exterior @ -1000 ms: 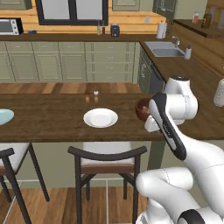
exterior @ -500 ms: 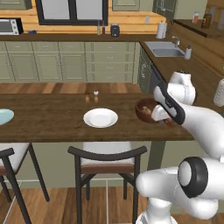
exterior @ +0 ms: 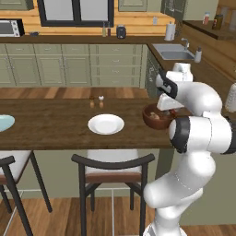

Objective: Pick the chicken drumstick and onion from their plates and place them in the bowl. Then put the bowl in the fridge.

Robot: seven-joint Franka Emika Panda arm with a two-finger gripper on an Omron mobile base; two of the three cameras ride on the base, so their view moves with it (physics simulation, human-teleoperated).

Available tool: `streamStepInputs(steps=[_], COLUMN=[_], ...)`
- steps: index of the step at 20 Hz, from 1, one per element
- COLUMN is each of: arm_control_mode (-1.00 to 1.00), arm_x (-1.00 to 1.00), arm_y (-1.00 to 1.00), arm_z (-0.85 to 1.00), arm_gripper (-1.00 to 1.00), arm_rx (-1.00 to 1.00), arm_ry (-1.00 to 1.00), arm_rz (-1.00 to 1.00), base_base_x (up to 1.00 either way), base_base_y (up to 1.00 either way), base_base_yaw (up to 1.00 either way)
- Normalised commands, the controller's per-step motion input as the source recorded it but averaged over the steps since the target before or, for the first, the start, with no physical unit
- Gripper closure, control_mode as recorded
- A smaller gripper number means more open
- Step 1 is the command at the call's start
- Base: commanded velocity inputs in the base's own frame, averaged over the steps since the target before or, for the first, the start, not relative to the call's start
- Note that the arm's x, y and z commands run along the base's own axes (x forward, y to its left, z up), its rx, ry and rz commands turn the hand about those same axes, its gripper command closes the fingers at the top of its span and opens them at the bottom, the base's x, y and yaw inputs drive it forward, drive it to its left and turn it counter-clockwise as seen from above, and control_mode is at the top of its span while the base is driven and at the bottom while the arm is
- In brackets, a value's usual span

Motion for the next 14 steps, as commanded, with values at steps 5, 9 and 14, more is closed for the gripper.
streamStepInputs(steps=[5, 9, 14], arm_control_mode=[-1.0, -1.0, -1.0], arm_x=[0.85, 0.78, 0.62], arm_y=[-0.22, -0.13, -0.07], arm_z=[-0.46, -0.51, -0.42], arm_gripper=[1.0, 1.0, 1.0], arm_rx=[0.0, 0.0, 0.0], arm_ry=[-0.02, 0.0, 0.0], arm_rz=[0.0, 0.0, 0.0], base_base_x=[0.0, 0.0, 0.0], base_base_y=[0.0, 0.0, 0.0], base_base_yaw=[0.0, 0.0, 0.0])
